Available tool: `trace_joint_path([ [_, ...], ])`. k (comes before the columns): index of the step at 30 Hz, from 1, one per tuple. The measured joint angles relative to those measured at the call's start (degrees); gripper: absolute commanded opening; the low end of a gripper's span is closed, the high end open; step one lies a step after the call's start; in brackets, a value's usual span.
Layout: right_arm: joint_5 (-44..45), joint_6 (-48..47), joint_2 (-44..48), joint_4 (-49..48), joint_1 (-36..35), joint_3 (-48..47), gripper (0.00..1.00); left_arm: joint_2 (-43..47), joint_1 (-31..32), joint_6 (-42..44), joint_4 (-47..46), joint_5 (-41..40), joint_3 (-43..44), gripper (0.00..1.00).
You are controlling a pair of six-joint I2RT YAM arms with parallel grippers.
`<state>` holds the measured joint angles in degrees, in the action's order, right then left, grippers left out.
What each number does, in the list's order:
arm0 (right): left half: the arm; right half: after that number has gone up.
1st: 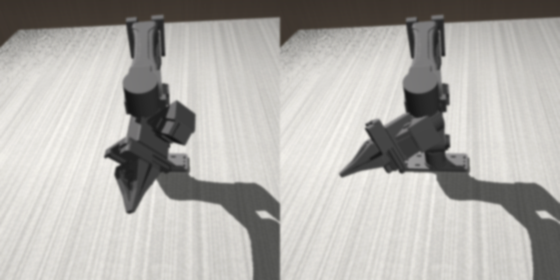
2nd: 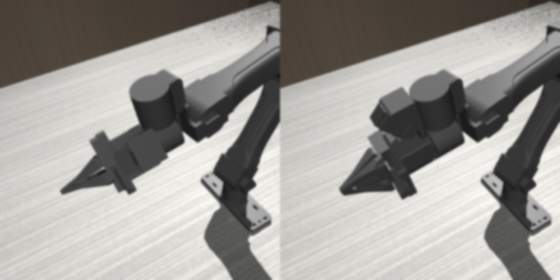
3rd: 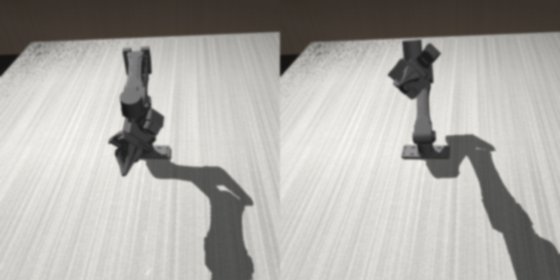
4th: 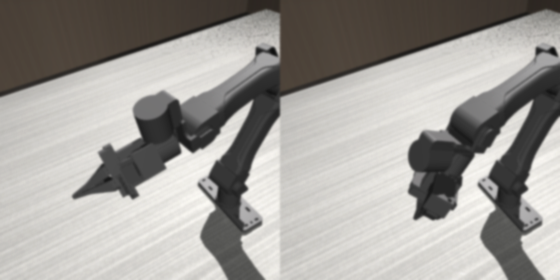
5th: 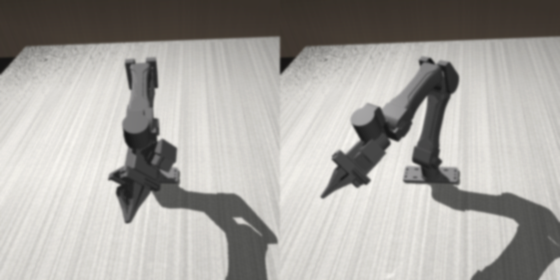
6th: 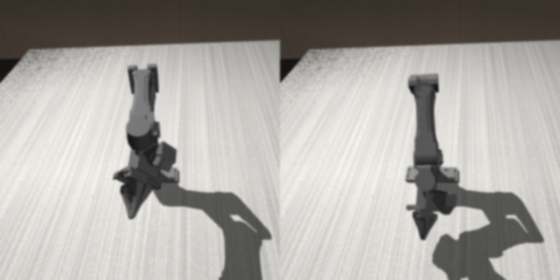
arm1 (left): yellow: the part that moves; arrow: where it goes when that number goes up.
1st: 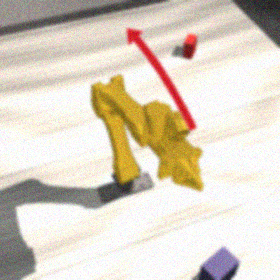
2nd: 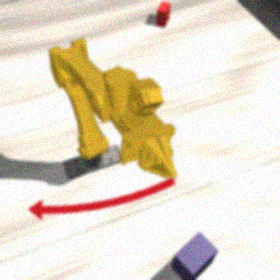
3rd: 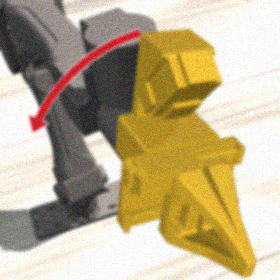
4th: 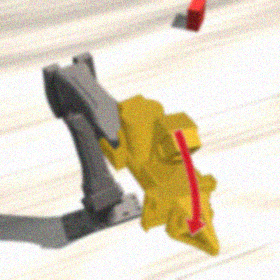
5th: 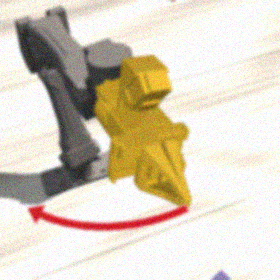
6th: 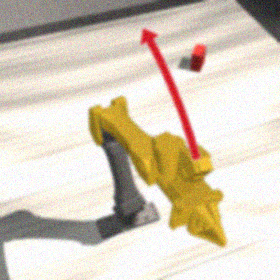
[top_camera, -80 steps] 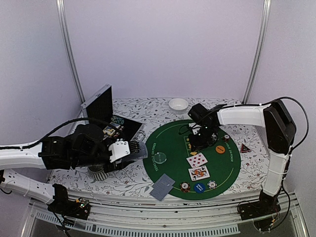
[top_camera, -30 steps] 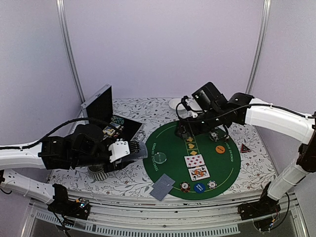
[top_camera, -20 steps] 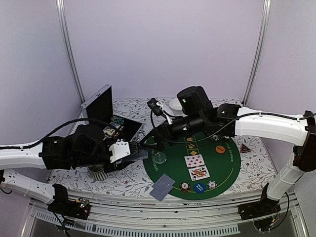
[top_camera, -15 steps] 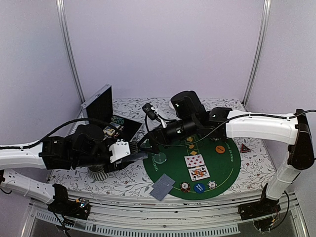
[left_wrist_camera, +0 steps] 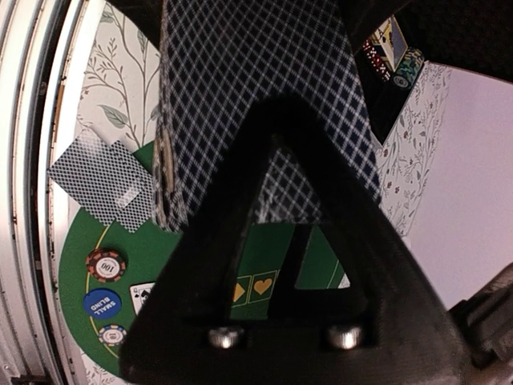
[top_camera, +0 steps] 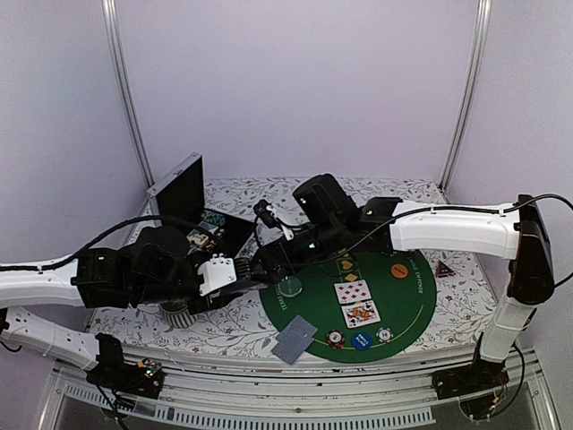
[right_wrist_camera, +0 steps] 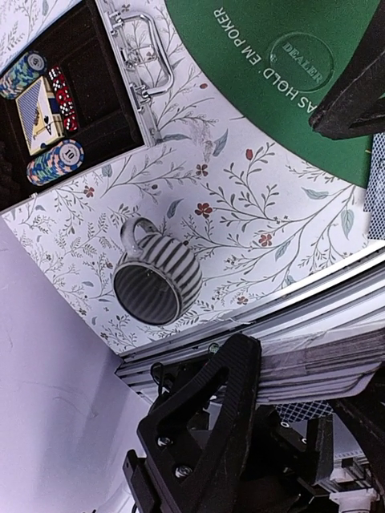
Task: Distribute texas hold em gaming equipment
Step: Pick up the poker card from the face-down deck piles.
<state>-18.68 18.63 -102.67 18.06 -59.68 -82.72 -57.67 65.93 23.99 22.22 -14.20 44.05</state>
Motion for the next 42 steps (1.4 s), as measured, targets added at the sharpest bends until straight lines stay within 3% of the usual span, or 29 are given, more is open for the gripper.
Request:
trace_joint_path([
  [5,1.9,-0.1,2.7,2.5,0.0,0.4,0.84,0.0,0.0,0.0,-0.1,0.0,0.0,0.53],
  [14,-3.5,0.1,3.3,3.3,0.1,0.4,0.34,0.0,0.0,0.0,0.0,-0.1,0.0,0.53],
  [22,-5.4,1.0,4.2,4.1,0.1,0.3,0.05,0.0,0.0,0.0,0.0,-0.2,0.0,0.53],
  [35,0.2,1.2,11.4,12.0,1.5,0.4,0.02,0.0,0.0,0.0,-0.1,-0.2,0.0,0.53],
  [42,11.3,1.3,19.4,19.5,9.8,1.9,0.02,0.0,0.0,0.0,-0.1,-0.2,0.0,0.53],
])
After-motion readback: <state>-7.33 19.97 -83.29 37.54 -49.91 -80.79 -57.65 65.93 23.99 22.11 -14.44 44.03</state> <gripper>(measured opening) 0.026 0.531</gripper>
